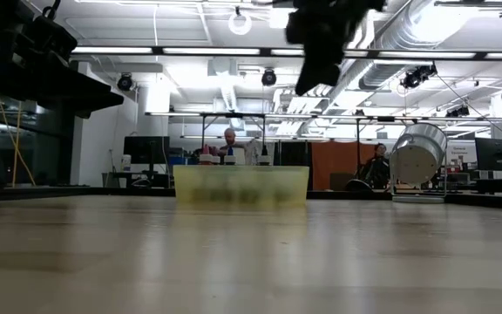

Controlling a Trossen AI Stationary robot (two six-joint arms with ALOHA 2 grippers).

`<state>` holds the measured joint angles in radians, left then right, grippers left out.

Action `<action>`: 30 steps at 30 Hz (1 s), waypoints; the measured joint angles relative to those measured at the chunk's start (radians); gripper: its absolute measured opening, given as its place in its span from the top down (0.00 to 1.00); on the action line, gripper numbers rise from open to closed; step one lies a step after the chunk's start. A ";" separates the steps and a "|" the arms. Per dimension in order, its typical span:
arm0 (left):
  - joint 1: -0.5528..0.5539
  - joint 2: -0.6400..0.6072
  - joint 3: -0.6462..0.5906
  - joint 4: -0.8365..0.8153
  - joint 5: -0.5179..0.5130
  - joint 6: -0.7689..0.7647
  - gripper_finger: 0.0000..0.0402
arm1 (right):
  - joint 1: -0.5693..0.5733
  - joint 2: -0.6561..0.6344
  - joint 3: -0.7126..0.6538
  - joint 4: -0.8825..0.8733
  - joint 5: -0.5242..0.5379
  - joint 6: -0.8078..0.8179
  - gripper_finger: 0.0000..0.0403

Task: Pick & Place food coloring
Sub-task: Return to Home Position

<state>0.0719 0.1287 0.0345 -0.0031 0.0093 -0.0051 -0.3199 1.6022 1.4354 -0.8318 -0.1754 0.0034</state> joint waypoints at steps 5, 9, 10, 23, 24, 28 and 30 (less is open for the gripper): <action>0.000 0.000 0.000 0.000 0.000 0.000 0.51 | 0.064 -0.221 -0.321 0.302 -0.057 0.106 0.99; 0.000 0.000 0.000 0.000 0.000 0.000 0.51 | 0.108 -0.384 -0.583 0.612 -0.125 0.205 0.99; 0.000 0.000 0.000 0.000 0.000 0.000 0.51 | 0.117 -0.423 -0.645 0.679 -0.133 0.236 0.99; 0.000 0.000 0.000 0.000 0.000 0.000 0.51 | 0.164 -0.897 -1.200 1.197 -0.120 0.424 1.00; 0.000 0.000 0.000 0.000 0.000 0.000 0.51 | 0.168 -0.931 -1.222 1.206 -0.120 0.432 1.00; 0.000 0.000 0.000 0.000 0.000 0.000 0.51 | 0.194 -1.058 -1.286 1.211 -0.120 0.456 1.00; 0.000 0.000 0.000 0.000 0.000 0.000 0.51 | 0.214 -1.115 -1.311 1.212 -0.122 0.468 1.00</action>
<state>0.0717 0.1287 0.0345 -0.0029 0.0093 -0.0053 -0.1056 0.4868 0.1245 0.3804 -0.2976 0.4709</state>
